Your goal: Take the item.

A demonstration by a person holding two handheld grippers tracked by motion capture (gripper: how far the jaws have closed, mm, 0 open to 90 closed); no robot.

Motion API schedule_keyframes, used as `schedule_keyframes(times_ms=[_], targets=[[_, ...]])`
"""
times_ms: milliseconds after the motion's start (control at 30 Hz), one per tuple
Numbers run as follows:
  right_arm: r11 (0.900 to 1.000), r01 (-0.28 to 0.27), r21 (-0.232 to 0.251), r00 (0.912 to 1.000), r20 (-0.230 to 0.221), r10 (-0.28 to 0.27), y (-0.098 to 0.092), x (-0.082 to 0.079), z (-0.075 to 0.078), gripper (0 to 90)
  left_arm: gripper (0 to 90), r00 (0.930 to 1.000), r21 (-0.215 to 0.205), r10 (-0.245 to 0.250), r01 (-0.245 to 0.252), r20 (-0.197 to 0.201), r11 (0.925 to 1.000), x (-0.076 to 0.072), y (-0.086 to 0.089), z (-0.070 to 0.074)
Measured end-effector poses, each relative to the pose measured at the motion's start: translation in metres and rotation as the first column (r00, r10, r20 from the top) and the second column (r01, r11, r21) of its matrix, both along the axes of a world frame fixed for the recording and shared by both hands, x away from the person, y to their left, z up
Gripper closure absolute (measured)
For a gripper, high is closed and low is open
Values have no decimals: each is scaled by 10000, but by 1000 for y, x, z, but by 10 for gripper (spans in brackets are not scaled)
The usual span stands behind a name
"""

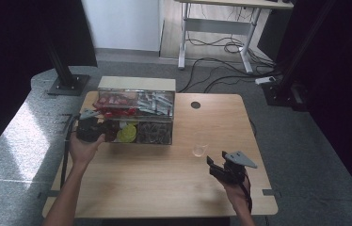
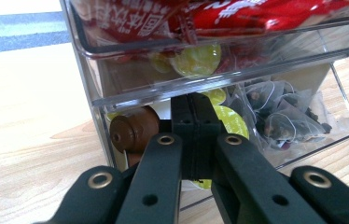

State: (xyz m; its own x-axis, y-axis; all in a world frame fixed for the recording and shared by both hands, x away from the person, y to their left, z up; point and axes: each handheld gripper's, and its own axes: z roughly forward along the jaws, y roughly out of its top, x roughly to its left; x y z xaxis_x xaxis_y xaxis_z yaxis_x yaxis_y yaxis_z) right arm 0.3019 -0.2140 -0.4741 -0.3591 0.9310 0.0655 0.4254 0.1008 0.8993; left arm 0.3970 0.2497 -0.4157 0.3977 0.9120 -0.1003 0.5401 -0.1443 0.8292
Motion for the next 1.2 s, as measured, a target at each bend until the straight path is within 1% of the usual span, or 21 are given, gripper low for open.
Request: schedule_keyframes(times_ms=[267,367,500,600,700,767,967,1000,1067,1100,1200], targets=[[9995,-276,131,9996,121,274,10,6,9,345,900,10000,4,-17,17,-40,10000,1,0,1],[9989,-393,263,9991,174,389,15,10,11,349,900,10000,8,-31,31,-67,10000,1,1,0],[9984,-512,240,9985,219,507,21,12,13,352,900,10000,20,-31,32,-69,10000,1,1,0],[9974,-705,173,9971,294,699,28,15,17,363,900,10000,24,-32,32,-69,10000,1,1,0],[9956,-893,279,9956,295,884,34,20,20,381,900,10000,40,-30,30,-76,10000,1,0,0],[9944,-1004,342,9946,294,994,37,22,20,397,900,10000,55,-32,32,-80,10000,1,0,0],[9911,-1297,306,9910,380,1285,46,24,21,441,900,9999,64,-36,36,-95,10000,1,0,0],[9894,-1415,335,9893,400,1401,49,25,20,460,900,9999,67,-35,35,-95,10000,2,0,0],[9885,-1473,344,9884,416,1458,51,25,20,467,900,9999,70,-42,42,-96,10000,2,0,0],[9867,-1582,373,9867,447,1566,54,26,20,478,900,9999,72,-42,43,-93,10000,2,-1,0],[9844,-1699,456,9850,397,1682,59,28,19,489,900,9999,67,-57,58,-105,10000,2,-1,0]])
